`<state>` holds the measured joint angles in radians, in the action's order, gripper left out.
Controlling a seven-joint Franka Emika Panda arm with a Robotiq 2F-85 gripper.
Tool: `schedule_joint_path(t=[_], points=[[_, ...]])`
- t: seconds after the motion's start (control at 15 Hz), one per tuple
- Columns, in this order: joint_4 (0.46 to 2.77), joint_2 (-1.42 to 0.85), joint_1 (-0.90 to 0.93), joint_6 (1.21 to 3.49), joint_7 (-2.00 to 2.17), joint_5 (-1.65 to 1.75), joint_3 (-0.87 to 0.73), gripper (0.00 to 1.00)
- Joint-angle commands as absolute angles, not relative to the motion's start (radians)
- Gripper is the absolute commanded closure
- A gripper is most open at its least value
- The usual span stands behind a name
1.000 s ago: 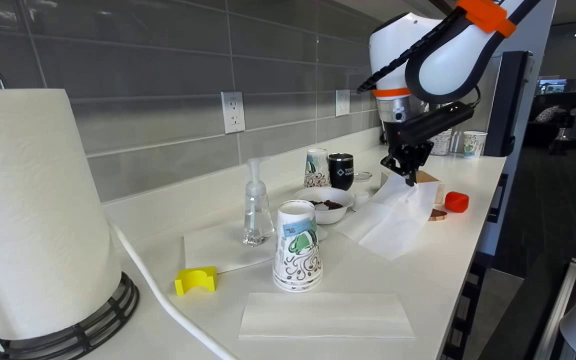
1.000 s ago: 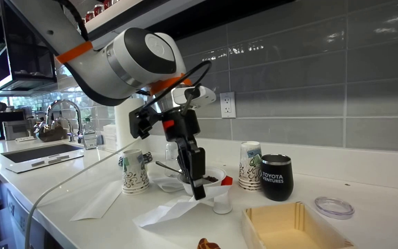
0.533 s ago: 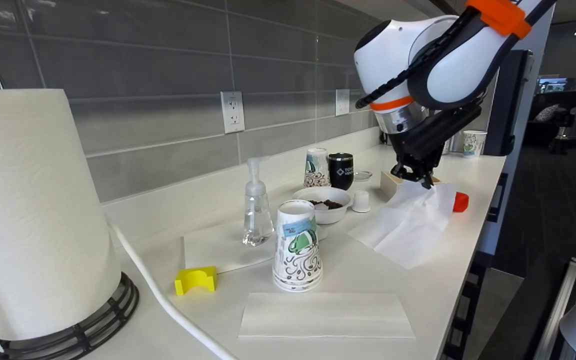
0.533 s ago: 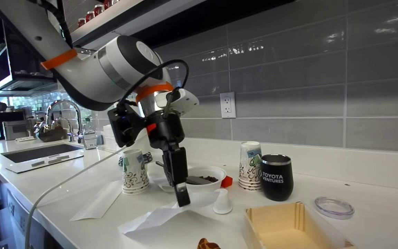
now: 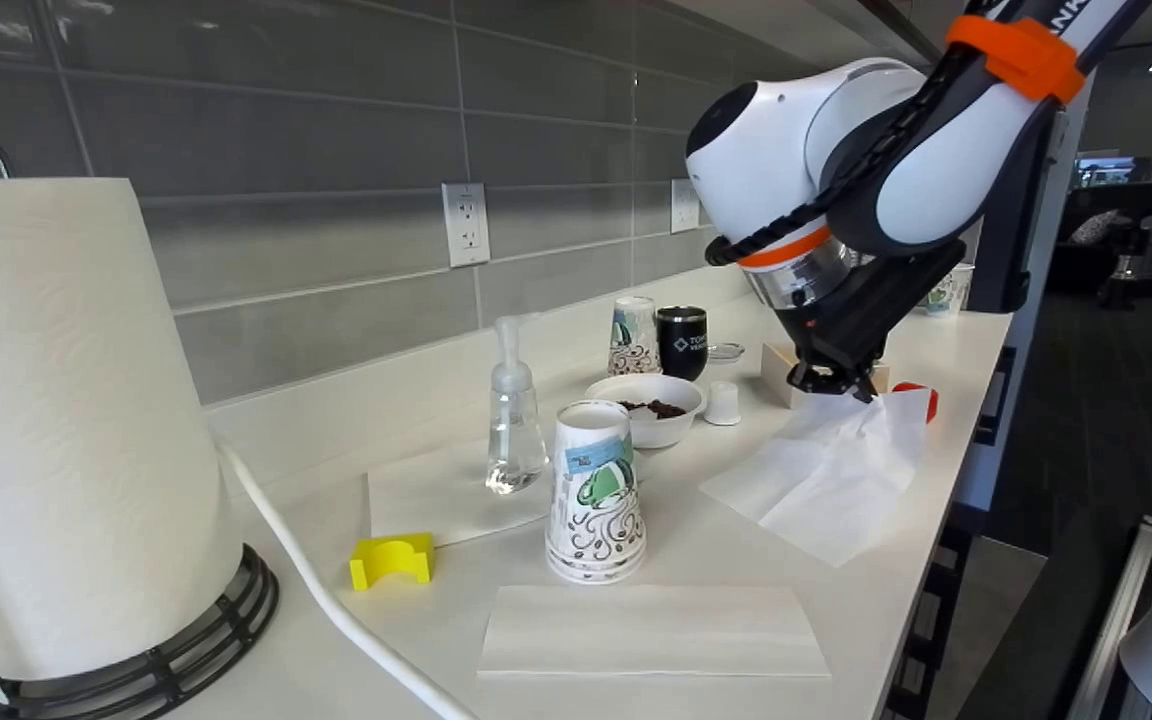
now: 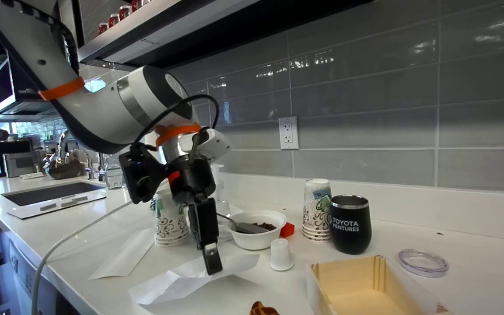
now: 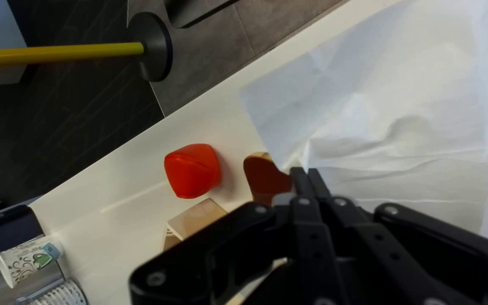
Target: Fold the white napkin in half.
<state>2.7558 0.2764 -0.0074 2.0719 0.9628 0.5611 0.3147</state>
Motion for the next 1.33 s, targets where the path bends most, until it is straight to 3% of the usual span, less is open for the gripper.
schedule_joint_path(t=[0.0, 1.27], points=[[2.749, 0.227, 0.037, 2.084, 1.021, 0.601, 0.304, 1.00], [2.713, 0.208, 0.106, 1.837, 1.440, 0.834, 0.271, 1.00]])
